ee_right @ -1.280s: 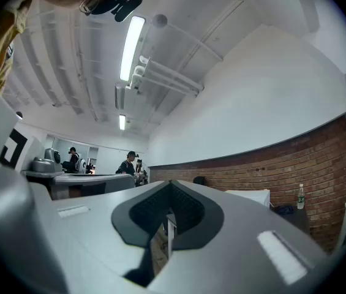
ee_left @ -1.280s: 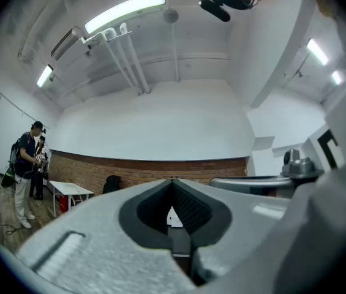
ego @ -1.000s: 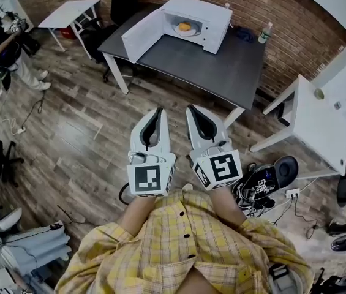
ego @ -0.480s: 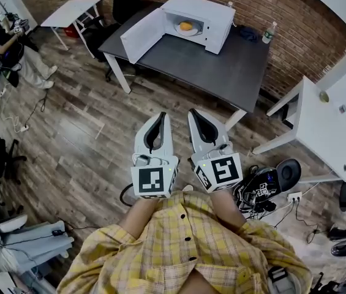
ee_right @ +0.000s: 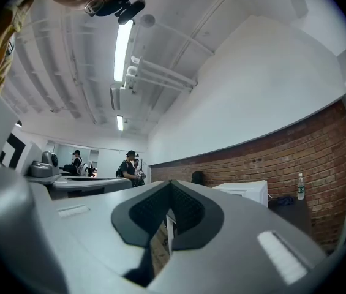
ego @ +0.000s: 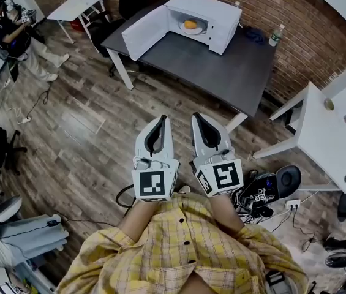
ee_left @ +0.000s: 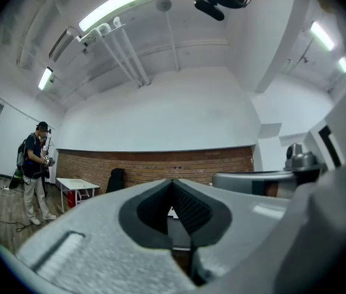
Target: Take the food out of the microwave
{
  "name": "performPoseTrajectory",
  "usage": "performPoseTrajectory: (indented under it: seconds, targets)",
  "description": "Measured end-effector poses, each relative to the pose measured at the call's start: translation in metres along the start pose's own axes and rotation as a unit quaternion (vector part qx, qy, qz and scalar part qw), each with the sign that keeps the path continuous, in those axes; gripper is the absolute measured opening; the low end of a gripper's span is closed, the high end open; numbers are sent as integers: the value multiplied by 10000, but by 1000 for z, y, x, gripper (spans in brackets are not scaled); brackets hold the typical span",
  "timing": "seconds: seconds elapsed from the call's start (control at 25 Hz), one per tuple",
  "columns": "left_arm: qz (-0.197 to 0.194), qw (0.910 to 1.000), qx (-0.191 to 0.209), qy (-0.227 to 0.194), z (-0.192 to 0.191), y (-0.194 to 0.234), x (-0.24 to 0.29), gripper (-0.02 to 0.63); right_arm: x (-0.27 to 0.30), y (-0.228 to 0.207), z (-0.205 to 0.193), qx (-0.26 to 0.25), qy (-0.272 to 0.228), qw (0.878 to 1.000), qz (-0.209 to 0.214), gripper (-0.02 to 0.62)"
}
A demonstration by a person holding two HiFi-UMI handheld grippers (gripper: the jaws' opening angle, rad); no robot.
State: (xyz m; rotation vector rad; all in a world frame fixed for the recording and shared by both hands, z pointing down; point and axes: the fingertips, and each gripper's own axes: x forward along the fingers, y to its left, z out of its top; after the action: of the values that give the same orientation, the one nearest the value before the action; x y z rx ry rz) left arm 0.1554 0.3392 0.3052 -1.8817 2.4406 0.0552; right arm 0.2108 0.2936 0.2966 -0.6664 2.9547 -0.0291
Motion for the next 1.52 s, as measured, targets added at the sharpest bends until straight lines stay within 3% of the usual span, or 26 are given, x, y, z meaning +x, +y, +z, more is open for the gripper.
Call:
performPoseTrajectory:
  seconds: [0.56, 0.88, 1.16, 1.52]
  targets:
    - [-251, 9995, -153, 105, -28, 12, 70, 0, 57, -42, -21, -47, 157, 9996, -209, 5]
    - [-288, 9991, -295, -62, -35, 51, 147, 0, 134, -76, -37, -70, 214, 9993, -285, 5]
    - [-437, 9987, -189, 194, -44, 89, 224, -2, 210, -108, -41, -27, 249, 9989, -400, 5]
    - [-708, 9970, -326, -10, -26, 133, 311, -2, 298, -140, -35, -12, 215, 9972, -717, 5]
